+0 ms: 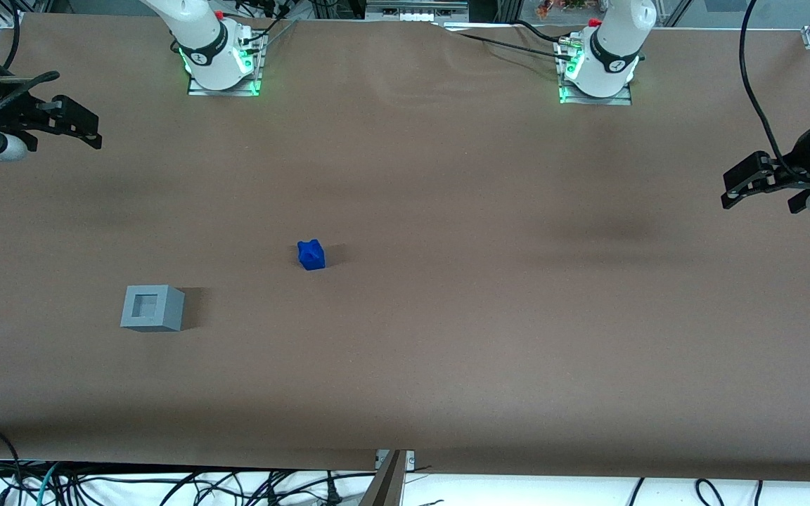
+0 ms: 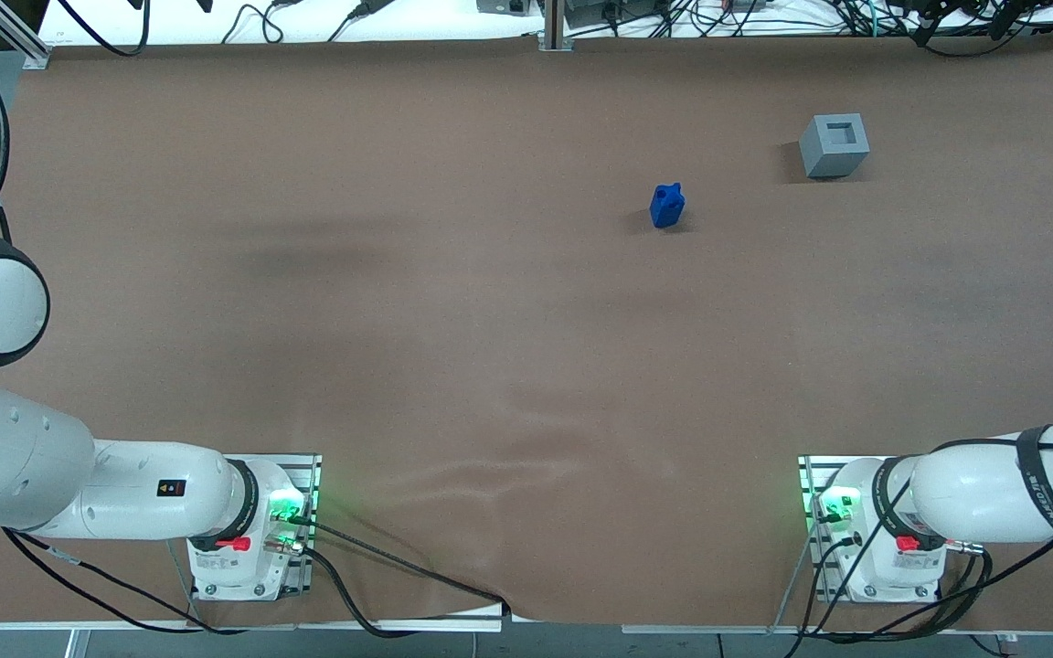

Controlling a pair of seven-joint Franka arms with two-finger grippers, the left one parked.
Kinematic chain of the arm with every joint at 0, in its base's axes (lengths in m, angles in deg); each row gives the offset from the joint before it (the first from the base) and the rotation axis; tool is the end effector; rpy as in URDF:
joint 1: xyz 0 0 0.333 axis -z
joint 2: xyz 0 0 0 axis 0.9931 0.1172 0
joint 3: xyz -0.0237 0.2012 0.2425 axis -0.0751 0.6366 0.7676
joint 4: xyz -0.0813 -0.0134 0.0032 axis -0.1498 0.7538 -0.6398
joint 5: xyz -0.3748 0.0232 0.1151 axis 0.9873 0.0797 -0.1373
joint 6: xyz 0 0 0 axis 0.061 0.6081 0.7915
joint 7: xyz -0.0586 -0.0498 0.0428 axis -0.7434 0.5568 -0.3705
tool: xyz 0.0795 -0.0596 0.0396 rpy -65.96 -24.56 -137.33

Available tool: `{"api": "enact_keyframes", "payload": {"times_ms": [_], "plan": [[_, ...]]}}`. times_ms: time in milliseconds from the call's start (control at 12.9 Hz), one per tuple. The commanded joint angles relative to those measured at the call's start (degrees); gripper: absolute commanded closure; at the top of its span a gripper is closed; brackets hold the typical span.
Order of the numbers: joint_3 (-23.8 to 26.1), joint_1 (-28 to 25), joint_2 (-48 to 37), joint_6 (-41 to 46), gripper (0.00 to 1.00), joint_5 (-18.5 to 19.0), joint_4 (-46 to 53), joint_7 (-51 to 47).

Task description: Insert blue part into gray base with right arm

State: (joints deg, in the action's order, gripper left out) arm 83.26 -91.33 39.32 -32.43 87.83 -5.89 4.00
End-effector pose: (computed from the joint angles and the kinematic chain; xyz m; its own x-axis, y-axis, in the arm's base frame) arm 0.5365 0.0425 0.6315 0.9938 0.0638 -0.0906 0.0659 -0.9976 0.0203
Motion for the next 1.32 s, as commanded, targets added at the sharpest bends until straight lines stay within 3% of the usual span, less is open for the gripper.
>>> {"api": "enact_keyframes", "payload": {"times_ms": [0,1240], "plan": [[0.0,0.1,-1.0,-0.2,0.01,0.8,-0.7,1.1],[0.2,0.1,-0.8,-1.4,0.01,1.9,-1.2,1.3]]}}
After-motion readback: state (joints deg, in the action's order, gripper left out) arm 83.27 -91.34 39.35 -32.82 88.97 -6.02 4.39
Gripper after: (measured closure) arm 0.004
